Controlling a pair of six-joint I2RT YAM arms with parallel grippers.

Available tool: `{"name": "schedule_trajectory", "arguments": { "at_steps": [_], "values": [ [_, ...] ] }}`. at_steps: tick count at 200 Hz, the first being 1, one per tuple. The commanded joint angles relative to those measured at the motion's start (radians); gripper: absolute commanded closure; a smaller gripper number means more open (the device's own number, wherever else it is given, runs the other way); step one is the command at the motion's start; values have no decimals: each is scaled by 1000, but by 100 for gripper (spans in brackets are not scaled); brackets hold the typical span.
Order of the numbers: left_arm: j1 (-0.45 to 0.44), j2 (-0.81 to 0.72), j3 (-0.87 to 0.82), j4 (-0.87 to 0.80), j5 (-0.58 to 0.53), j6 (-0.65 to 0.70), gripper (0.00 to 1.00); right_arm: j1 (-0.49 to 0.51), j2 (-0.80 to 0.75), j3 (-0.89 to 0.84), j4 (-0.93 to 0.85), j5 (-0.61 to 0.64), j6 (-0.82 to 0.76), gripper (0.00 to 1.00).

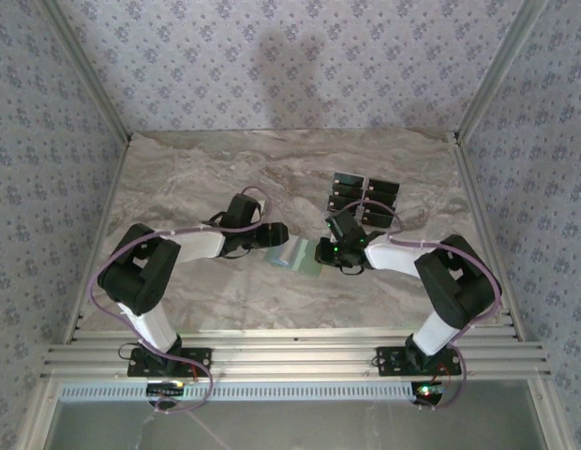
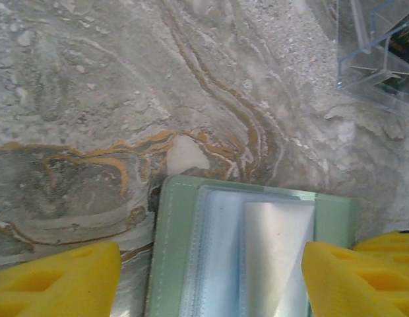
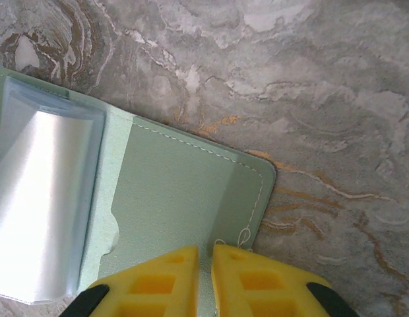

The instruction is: Put the credit cards into the card holder

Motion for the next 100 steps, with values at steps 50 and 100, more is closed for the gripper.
{"name": "schedule_trajectory", "arguments": {
  "at_steps": [50,100],
  "values": [
    [-6,-33,-13,59,85,-25,30,-20,54,-24,-37,32,-17,83],
    [-4,-63,-27,11,8,-18,31,-22,55,-25,-37,30,-19,83]
  ]
}}
